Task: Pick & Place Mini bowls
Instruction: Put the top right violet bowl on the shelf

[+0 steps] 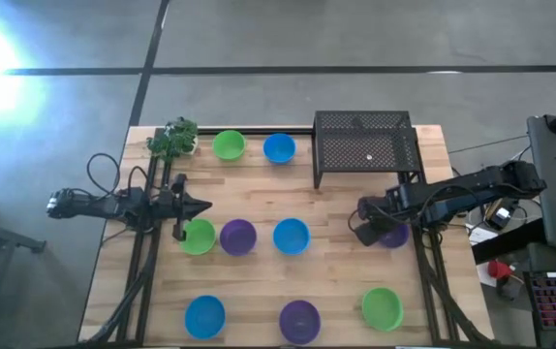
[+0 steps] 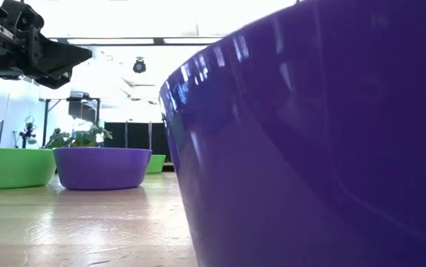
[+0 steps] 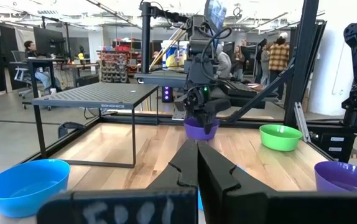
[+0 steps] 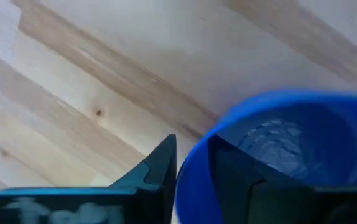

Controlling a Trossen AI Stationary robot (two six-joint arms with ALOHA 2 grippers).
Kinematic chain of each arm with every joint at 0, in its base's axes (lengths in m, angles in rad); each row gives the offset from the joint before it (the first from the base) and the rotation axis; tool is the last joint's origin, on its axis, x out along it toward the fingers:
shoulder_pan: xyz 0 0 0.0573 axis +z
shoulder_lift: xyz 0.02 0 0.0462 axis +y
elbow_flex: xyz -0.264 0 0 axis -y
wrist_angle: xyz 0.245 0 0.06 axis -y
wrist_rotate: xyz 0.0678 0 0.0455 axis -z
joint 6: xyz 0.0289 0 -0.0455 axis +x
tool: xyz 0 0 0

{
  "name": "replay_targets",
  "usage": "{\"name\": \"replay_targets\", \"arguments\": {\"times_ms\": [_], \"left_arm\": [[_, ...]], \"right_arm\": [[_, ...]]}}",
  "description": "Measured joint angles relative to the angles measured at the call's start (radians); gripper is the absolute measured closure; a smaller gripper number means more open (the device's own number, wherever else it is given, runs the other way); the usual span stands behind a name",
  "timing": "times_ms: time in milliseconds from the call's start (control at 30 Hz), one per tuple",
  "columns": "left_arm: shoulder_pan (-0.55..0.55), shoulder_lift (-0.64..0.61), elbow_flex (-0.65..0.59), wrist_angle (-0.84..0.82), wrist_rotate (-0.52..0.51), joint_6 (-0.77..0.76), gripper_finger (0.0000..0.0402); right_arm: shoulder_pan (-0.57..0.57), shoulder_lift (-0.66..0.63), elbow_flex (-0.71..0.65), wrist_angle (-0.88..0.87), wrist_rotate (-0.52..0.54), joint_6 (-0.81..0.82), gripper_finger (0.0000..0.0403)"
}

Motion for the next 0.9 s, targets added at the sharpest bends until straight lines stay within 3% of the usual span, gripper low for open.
{"name": "replay_targets", "arguments": {"times_ms": [167,433,733,900], "left_arm": [[0.000,0.000,0.000,0.001,0.000,-0.008,0.0402],[0.000,0.000,0.000,0.021,0.000,-0.009,0.0402],[0.000,0.000,0.000,0.020,0.000,-0.010,0.0402],[0.000,0.000,0.000,0.033,0.000,-0.010,0.0402]], "right_arm": [[0.020,-0.002,0.004,0.002,0.051,-0.021,0.0382],[0.076,-0.002,0.118,0.001,0.080,-0.052,0.0392],[0.148,0.000,0.381,-0.078,0.094,-0.161,0.0393],[0.161,0.000,0.518,-0.168,0.174,-0.239,0.0393]]}}
